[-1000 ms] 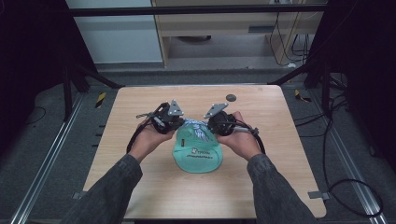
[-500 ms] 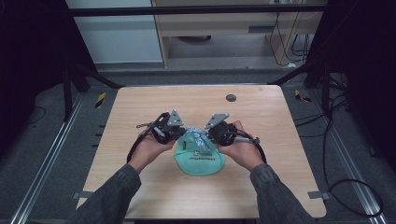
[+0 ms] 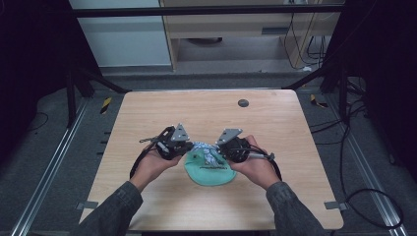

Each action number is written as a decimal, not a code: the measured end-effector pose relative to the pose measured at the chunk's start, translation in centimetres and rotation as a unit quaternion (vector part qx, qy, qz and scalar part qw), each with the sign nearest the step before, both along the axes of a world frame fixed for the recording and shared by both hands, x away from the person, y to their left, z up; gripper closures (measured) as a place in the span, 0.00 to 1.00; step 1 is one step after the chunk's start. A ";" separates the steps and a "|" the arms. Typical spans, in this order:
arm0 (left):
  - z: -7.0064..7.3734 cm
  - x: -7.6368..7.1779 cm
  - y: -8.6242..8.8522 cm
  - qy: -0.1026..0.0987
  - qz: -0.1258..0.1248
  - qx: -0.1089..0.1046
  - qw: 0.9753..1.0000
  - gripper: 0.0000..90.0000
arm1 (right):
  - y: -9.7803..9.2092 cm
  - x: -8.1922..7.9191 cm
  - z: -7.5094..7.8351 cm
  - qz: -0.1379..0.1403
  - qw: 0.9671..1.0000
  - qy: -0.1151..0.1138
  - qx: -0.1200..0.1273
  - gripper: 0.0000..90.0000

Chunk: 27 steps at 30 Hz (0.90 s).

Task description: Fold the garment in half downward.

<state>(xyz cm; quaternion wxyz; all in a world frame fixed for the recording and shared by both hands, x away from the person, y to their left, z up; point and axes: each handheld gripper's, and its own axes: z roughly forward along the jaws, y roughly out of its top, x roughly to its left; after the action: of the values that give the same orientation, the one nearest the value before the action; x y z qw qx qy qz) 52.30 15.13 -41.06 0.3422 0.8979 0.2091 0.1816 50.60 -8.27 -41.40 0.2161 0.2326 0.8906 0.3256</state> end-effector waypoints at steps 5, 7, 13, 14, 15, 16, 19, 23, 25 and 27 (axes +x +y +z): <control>-0.7 -0.8 0.1 0.000 -0.009 0.001 1.000 0.97 | -0.4 -1.0 -0.8 0.000 1.000 0.001 0.010 0.93; -1.0 -1.2 0.2 -0.001 -0.011 -0.003 1.000 0.97 | -0.5 -1.3 -1.0 0.002 1.000 0.003 0.010 0.93; -1.5 -2.0 0.1 -0.001 -0.017 -0.001 1.000 0.97 | -0.6 -2.2 -1.8 0.003 1.000 0.007 0.016 0.92; -1.7 -2.1 0.1 0.001 -0.018 -0.001 1.000 0.97 | -0.6 -2.3 -1.9 0.005 1.000 0.008 0.017 0.92; -1.8 -2.2 0.2 0.002 -0.018 -0.002 1.000 0.97 | -0.7 -2.4 -2.0 0.004 1.000 0.008 0.017 0.92; -1.9 -2.3 0.1 0.003 -0.017 -0.003 1.000 0.97 | -0.7 -2.5 -2.1 0.003 1.000 0.007 0.017 0.92; -2.4 -2.6 0.2 0.006 -0.015 -0.003 1.000 0.97 | -0.7 -2.9 -2.5 0.004 1.000 0.011 0.020 0.92; -3.0 -2.9 0.2 0.010 -0.017 -0.003 1.000 0.97 | -0.6 -3.1 -3.0 0.013 1.000 0.020 0.015 0.91; -3.2 -3.0 0.3 0.011 -0.017 -0.004 1.000 0.97 | -0.5 -3.2 -3.0 0.013 1.000 0.022 0.014 0.91; -3.3 -3.1 0.3 0.013 -0.018 -0.008 1.000 0.97 | -0.5 -3.2 -3.0 0.013 1.000 0.023 0.013 0.91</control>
<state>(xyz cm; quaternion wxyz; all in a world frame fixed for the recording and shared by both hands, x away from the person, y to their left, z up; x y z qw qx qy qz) 49.19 15.47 -44.34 0.3497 0.9012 0.1986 0.1619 47.37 -8.76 -44.41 0.1884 0.2307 0.8940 0.3348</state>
